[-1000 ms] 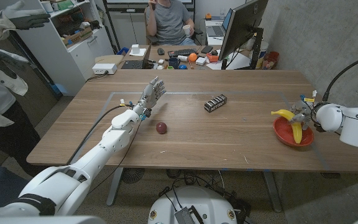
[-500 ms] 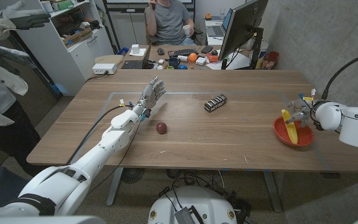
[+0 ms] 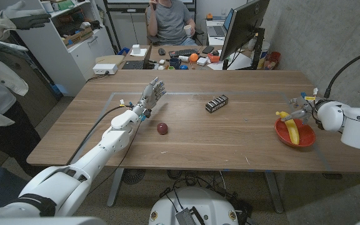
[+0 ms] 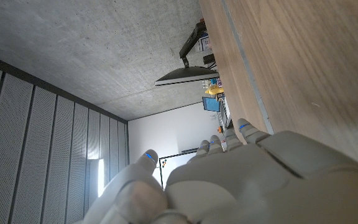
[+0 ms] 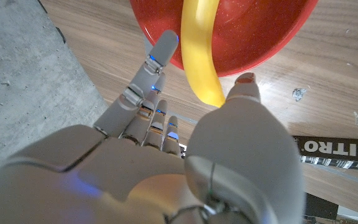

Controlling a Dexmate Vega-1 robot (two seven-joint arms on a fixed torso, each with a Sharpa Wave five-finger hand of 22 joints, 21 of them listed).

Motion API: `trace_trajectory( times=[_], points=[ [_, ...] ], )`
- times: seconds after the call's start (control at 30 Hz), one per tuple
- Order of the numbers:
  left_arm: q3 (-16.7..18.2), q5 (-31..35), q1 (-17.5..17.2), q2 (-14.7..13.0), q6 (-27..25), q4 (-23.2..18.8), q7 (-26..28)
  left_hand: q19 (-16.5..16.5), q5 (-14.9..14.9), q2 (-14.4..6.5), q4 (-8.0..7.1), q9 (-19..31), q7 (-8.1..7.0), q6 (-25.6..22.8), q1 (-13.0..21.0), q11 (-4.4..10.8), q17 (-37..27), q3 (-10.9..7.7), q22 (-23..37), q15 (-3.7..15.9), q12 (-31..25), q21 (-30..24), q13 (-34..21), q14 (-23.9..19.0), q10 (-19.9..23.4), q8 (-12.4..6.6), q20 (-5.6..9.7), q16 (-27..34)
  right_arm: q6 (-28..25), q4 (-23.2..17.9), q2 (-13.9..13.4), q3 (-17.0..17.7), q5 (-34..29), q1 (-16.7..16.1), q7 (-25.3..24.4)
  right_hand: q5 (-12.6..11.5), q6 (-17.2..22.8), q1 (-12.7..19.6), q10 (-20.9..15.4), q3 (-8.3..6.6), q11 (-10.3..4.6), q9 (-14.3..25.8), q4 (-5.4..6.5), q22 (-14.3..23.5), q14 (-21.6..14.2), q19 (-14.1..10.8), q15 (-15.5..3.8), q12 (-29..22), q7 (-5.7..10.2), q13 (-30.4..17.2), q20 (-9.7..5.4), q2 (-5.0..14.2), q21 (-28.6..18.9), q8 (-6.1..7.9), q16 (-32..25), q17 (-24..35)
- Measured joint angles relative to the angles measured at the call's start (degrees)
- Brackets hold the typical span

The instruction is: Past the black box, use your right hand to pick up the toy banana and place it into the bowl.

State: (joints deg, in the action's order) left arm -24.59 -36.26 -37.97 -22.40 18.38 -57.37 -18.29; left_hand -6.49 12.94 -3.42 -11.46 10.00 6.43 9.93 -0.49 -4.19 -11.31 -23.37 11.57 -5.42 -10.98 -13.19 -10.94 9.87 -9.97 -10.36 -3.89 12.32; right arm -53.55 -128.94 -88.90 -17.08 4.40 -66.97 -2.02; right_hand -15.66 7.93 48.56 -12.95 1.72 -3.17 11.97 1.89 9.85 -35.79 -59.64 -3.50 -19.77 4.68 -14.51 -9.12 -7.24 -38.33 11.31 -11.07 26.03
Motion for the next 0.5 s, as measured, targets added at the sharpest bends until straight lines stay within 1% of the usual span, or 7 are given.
trace_trajectory(
  times=[0.03, 0.13, 0.17, 0.2, 0.27, 0.4, 0.5],
  points=[
    [0.00, -0.01, 0.00, 0.00, 0.01, 0.00, 0.00, 0.00, 0.00, 0.00, -0.01, 0.00, 0.00, 0.00, 0.00, 0.00, 0.00, 0.01, 0.00, 0.00, 0.00, 0.00, 0.00, 0.00, 0.00, 0.00, 0.00, 0.00, -0.23, -0.08, 0.00, 0.09, -0.66, -0.07, -0.02, -0.05, -0.12, -0.57, 0.00, 0.47, 0.00, 0.00, 0.27, 0.00, 0.31, 0.20, 0.13, 0.14, -0.13, 0.13, 0.90, -0.39, 0.22, 0.00, 0.00, -0.02],
    [0.05, -0.02, 0.00, 0.00, 0.04, 0.01, 0.00, 0.00, 0.00, 0.00, -0.17, 0.00, 0.00, 0.00, 0.00, 0.00, 0.00, 0.17, -0.12, 0.00, 0.00, 0.00, 0.00, 0.00, 0.00, 0.00, 0.00, 0.00, -0.48, -0.37, 0.00, 0.72, -1.13, -0.60, -0.08, -0.66, -0.17, -2.44, 0.00, 1.53, 0.00, 0.00, 1.06, 0.00, 0.52, 1.24, 0.10, 0.49, -0.18, 0.22, 2.67, -0.57, 1.02, 0.00, 0.00, -0.27],
    [0.05, -0.03, 0.00, 0.00, 0.06, 0.01, 0.00, 0.00, 0.00, 0.00, -0.17, 0.00, 0.00, 0.00, 0.00, 0.00, 0.00, 0.17, -0.13, 0.00, 0.00, 0.00, 0.00, 0.00, 0.00, 0.00, 0.00, 0.00, -0.48, -0.49, 0.00, 1.16, -1.13, -0.93, -0.08, -0.95, -0.17, -3.08, 0.00, 1.87, 0.00, 0.00, 1.40, 0.00, 0.91, 1.94, 0.13, 0.71, -0.18, 0.37, 3.51, -0.44, 1.50, 0.00, 0.00, -0.28],
    [0.05, -0.04, 0.00, 0.00, 0.06, 0.01, 0.00, 0.00, 0.00, 0.00, -0.17, 0.00, 0.00, 0.00, 0.00, 0.00, 0.00, 0.17, -0.12, 0.00, 0.00, 0.00, 0.00, 0.00, 0.00, 0.00, 0.00, 0.00, -0.48, -0.55, -0.01, 1.50, -1.13, -1.24, -0.08, -1.23, -0.17, -3.96, 0.00, 2.33, 0.00, -0.11, 1.85, -0.16, 1.36, 2.61, 0.13, 0.71, -0.18, 0.42, 4.90, -0.31, 2.14, 0.00, 0.00, -0.42],
    [0.05, -0.06, 0.00, 0.00, 0.08, 0.01, 0.00, 0.03, 0.00, 0.00, -0.17, 0.00, 0.00, 0.00, 0.00, 0.00, 0.00, 0.17, -0.12, 0.00, 0.00, 0.00, 0.00, 0.00, 0.00, 0.00, -0.02, 0.00, -0.48, -0.72, -0.01, 2.30, -1.13, -1.93, -0.08, -1.61, -0.17, -5.07, -0.03, 2.99, 0.03, -0.27, 2.51, -0.26, 1.75, 4.25, 0.29, 0.93, -0.18, 0.62, 6.50, 0.14, 3.21, 0.00, 0.00, -0.54],
    [0.12, -0.07, -0.02, -0.06, 0.08, -0.01, 0.05, 0.33, 0.00, 0.00, -0.17, 0.00, 0.00, 0.00, 0.00, 0.00, 0.00, 0.17, -0.12, 0.00, 0.00, 0.00, 0.00, 0.00, 0.00, 0.00, -0.33, 0.00, -0.93, -1.04, -0.03, 4.19, -1.76, -3.66, -0.18, -2.85, -0.17, -8.38, -0.55, 4.76, 0.53, -0.27, 4.29, -0.26, 4.14, 8.91, 0.44, 1.38, -0.18, 0.95, 11.16, 1.42, 6.72, 0.00, 0.00, -1.07],
    [0.15, -0.07, -0.28, -0.27, 0.08, -0.33, 0.10, 0.33, 0.00, 0.00, -0.17, 0.00, 0.00, 0.00, 0.00, 0.00, 0.00, 0.17, -0.12, 0.00, 0.00, 0.00, 0.00, 0.00, 0.00, 0.00, -0.33, 0.00, -1.52, -1.28, -0.04, 5.99, -2.10, -5.32, -0.60, -3.41, -0.37, -10.60, -0.24, 5.89, 0.84, -0.26, 5.41, -0.26, 6.21, 11.66, 0.63, 2.04, 0.02, 1.21, 13.91, 2.34, 9.17, 0.00, 0.00, -1.55]
  ],
)
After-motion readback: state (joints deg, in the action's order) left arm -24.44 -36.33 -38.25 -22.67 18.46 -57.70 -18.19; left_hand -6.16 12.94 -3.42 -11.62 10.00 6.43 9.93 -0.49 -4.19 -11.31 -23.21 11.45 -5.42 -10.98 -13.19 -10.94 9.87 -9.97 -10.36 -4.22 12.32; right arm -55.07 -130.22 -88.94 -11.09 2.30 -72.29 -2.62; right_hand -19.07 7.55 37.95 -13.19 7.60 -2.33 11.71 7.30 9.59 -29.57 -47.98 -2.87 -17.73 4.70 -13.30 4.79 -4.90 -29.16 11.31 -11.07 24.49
